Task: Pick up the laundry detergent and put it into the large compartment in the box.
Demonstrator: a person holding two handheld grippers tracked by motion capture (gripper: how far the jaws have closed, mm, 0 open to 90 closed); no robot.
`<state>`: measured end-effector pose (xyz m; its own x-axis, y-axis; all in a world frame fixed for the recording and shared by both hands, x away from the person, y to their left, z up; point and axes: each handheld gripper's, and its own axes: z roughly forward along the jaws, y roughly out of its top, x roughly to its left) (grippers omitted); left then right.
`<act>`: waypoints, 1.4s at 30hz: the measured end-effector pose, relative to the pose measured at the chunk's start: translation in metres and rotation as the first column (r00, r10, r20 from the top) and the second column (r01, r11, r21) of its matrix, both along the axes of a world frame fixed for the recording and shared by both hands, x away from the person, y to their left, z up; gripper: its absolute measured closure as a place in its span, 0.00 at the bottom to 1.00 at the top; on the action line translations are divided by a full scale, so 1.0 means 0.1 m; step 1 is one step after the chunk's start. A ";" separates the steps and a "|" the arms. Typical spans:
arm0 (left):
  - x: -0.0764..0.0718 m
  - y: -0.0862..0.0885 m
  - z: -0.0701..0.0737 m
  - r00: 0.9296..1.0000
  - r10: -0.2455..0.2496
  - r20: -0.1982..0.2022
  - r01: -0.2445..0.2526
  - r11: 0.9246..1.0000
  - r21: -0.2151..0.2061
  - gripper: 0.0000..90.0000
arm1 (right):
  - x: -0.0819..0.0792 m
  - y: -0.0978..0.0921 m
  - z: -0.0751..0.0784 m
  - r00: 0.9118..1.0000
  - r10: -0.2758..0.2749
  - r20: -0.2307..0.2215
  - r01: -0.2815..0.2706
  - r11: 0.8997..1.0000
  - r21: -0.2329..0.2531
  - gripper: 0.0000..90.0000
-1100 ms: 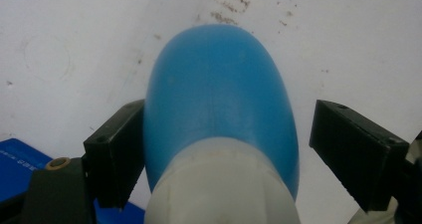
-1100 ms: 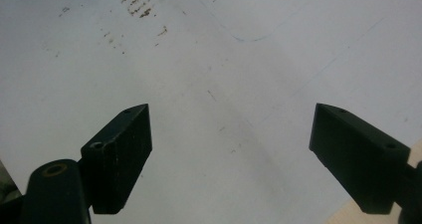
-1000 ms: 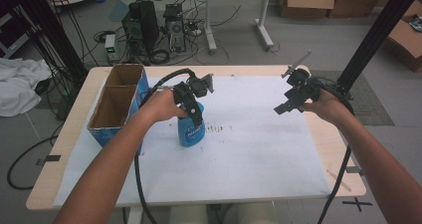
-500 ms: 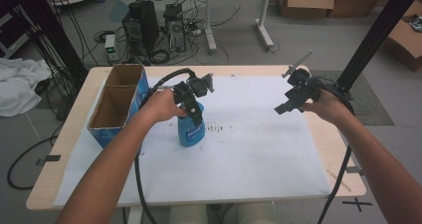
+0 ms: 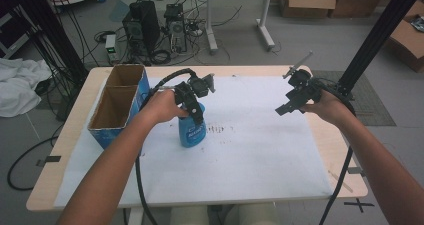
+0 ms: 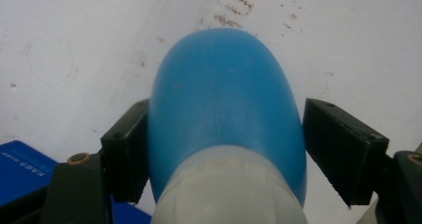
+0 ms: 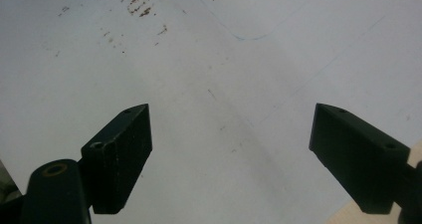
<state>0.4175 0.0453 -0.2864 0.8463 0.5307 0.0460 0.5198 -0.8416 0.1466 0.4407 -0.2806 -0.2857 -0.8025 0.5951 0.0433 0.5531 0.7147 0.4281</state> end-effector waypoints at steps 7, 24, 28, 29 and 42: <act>0.00 0.01 0.01 1.000 -0.003 0.011 0.003 1.000 -0.002 0.32 | 0.00 0.00 0.00 1.000 0.002 0.001 -0.002 1.000 0.000 0.19; 0.00 0.02 0.02 1.000 -0.001 0.030 0.001 1.000 -0.001 0.37 | 0.00 0.01 -0.02 1.000 0.006 -0.001 -0.006 1.000 0.001 0.19; 0.00 0.03 0.03 0.999 0.003 0.039 -0.003 1.000 -0.005 0.40 | 0.00 0.01 -0.01 1.000 0.005 -0.002 -0.005 1.000 0.001 0.19; 0.00 0.03 0.03 0.999 0.003 0.039 -0.003 1.000 -0.005 0.40 | 0.00 0.01 -0.01 1.000 0.005 -0.002 -0.005 1.000 0.001 0.19; 0.01 0.05 0.04 0.999 0.008 0.035 -0.008 1.000 -0.014 0.42 | 0.01 0.01 -0.03 1.000 0.007 -0.004 -0.007 1.000 0.000 0.19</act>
<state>0.4180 0.0501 -0.2826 0.8401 0.5382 0.0681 0.5208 -0.8353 0.1760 0.4413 -0.2798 -0.2883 -0.8065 0.5894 0.0463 0.5497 0.7186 0.4260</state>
